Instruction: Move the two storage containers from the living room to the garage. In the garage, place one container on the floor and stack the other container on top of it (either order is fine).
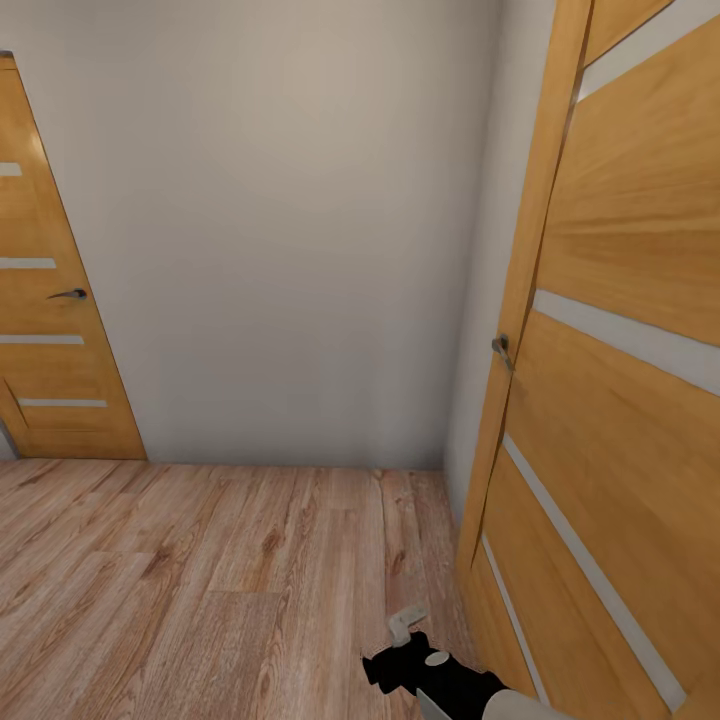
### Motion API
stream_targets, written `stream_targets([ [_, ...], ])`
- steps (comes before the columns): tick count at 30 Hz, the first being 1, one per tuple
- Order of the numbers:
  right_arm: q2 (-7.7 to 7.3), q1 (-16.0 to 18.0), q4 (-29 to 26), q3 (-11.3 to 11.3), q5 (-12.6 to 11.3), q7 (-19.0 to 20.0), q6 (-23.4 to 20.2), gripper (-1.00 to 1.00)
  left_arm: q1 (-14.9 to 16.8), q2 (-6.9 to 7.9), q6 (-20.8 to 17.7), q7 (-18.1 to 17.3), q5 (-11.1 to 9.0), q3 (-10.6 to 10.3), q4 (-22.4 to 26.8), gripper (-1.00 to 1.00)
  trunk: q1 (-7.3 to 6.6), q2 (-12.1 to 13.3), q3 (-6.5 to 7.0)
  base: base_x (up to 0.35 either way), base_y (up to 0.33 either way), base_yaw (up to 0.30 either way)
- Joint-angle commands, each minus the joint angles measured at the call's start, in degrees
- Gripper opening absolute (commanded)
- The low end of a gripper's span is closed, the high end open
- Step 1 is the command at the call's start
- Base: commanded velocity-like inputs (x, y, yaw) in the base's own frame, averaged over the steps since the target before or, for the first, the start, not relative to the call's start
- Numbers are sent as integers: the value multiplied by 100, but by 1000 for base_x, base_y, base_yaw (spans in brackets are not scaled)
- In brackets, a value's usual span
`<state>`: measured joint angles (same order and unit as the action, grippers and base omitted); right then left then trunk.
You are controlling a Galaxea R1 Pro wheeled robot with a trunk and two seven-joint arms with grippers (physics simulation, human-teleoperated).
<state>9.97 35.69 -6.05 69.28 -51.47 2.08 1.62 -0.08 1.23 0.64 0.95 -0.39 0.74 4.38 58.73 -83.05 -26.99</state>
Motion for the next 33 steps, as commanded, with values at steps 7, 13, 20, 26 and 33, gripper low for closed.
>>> stream_targets([
  [7,3,-154,239,33,-64,21,189,100,-1,0,7,10,-4,5,1,100,0,-3,-5,0,0,0],
  [13,3,-467,260,26,-58,20,237,100,-1,0,7,10,-4,5,2,100,0,-3,-5,0,0,0],
  [20,3,-794,262,32,-48,20,257,100,-1,0,7,10,-4,5,4,100,0,-3,-5,0,0,0],
  [26,3,-972,530,31,-44,12,274,100,-1,0,7,10,-4,5,2,100,0,-3,-5,0,0,0],
  [33,3,-1233,609,28,-68,12,333,100,-1,0,7,10,-7,5,2,100,0,-3,-5,0,0,0],
])
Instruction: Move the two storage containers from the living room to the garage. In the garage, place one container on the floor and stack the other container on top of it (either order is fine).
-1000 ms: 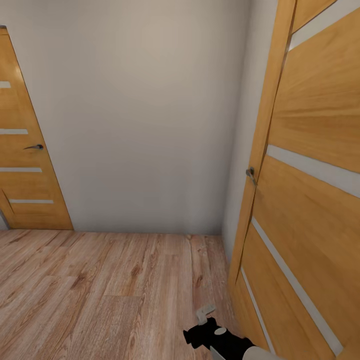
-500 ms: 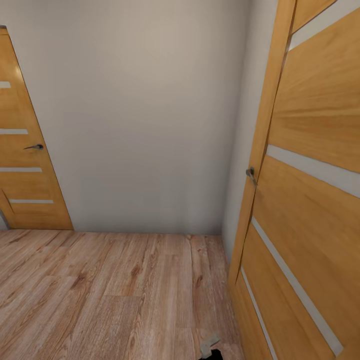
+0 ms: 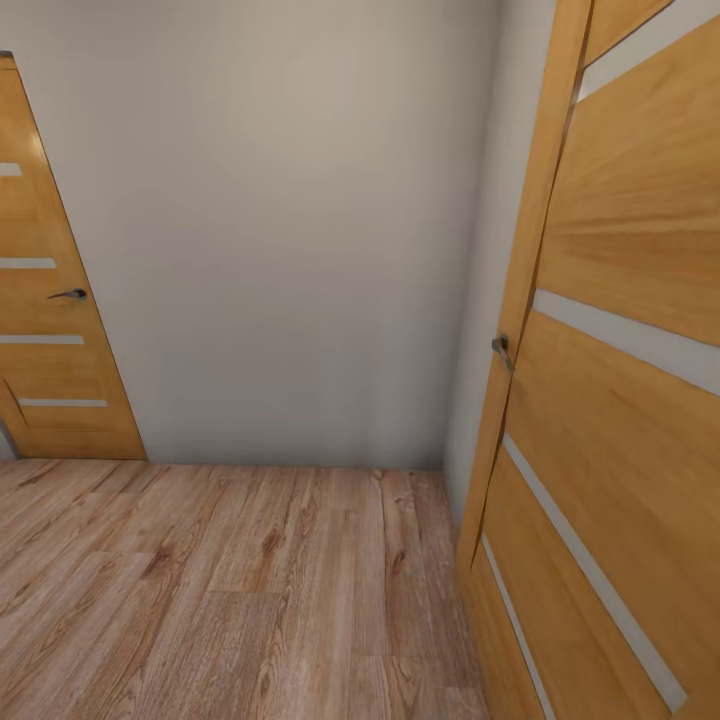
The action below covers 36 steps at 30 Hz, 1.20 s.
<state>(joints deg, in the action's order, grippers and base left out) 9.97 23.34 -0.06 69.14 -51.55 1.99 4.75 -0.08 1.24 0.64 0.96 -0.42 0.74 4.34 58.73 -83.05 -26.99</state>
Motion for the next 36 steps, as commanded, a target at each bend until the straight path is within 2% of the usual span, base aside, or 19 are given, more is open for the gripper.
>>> stream_targets([
  [1,3,-10,13,41,-62,21,31,100,-1,0,7,10,-4,5,5,100,0,-3,-5,0,0,0],
  [8,-184,-309,18,31,-74,28,62,100,-1,0,7,10,-8,8,5,100,0,-3,-5,0,0,0],
  [20,-539,-568,23,11,-102,35,62,100,-1,0,7,10,-11,6,6,100,0,-3,-5,0,0,0],
  [26,-730,-617,21,4,-567,38,64,100,-1,0,7,10,-15,5,7,100,0,-3,-5,0,0,0],
  [29,-783,-622,18,3,-666,38,67,100,-1,0,7,10,-18,7,7,100,0,-3,-5,0,0,0],
  [36,-809,-626,21,10,-709,59,57,100,-1,0,7,10,-20,8,5,100,0,-3,-5,0,0,0],
])
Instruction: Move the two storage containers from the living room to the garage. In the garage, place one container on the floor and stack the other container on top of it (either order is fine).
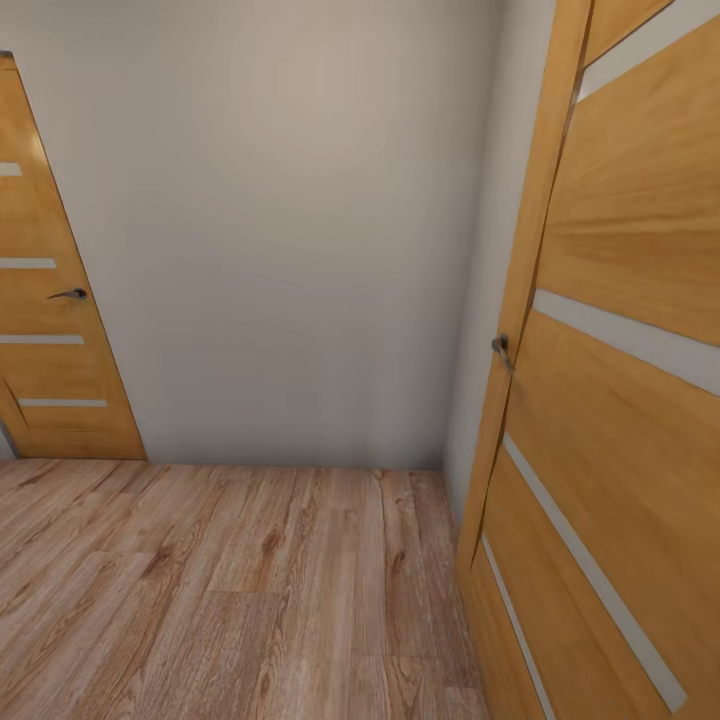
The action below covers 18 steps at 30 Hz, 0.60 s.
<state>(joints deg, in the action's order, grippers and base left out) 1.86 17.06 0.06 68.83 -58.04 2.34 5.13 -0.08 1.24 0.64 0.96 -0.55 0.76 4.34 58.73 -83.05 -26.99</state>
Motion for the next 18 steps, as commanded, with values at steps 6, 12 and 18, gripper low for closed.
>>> stream_targets([
  [6,-2,0,11,42,-59,81,5,100,-1,-1,7,10,-6,4,7,100,0,-3,-5,0,0,0],
  [12,-47,0,12,43,-54,219,-18,100,-1,-1,7,10,-6,4,9,100,0,-3,-5,0,0,0],
  [18,-53,-1,12,43,-50,239,-21,100,-1,-1,7,10,-6,3,7,100,0,-3,-5,0,0,0],
])
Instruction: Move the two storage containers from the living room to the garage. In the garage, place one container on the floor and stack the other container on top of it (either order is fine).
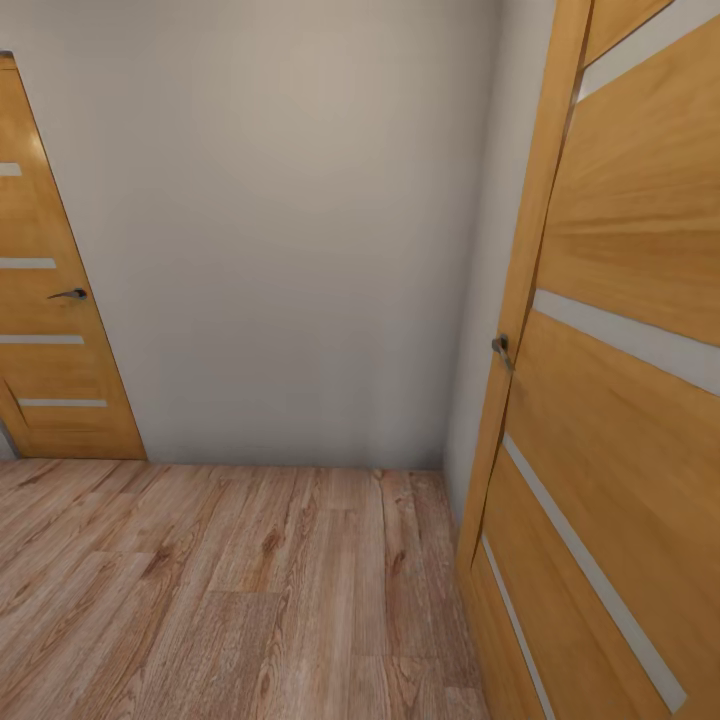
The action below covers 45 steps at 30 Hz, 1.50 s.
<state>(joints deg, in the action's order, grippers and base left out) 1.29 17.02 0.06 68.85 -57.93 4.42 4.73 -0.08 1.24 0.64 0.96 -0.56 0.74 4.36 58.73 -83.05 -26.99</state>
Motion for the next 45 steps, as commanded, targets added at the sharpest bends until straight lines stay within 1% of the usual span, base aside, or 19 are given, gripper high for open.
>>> stream_targets([
  [1,3,3,12,40,-61,31,20,100,-1,0,7,10,-6,5,5,100,0,-3,-5,0,0,0],
  [26,2,3,12,40,-50,24,33,100,-1,0,7,10,-6,5,4,100,0,-3,-5,0,0,0],
  [28,10,3,12,48,-29,-27,-2,100,-1,0,7,13,-6,10,4,100,0,-3,-5,0,0,0],
  [36,11,5,12,53,-25,-62,-21,100,-1,0,7,10,-6,5,4,100,0,-3,-5,257,0,0],
  [41,18,3,12,56,-23,-102,-13,100,-1,0,7,10,-6,6,4,100,0,-3,-5,63,0,25],
  [45,19,3,12,58,-18,-108,-15,100,-1,0,7,10,-7,5,4,100,0,-3,-5,12,0,193],
])
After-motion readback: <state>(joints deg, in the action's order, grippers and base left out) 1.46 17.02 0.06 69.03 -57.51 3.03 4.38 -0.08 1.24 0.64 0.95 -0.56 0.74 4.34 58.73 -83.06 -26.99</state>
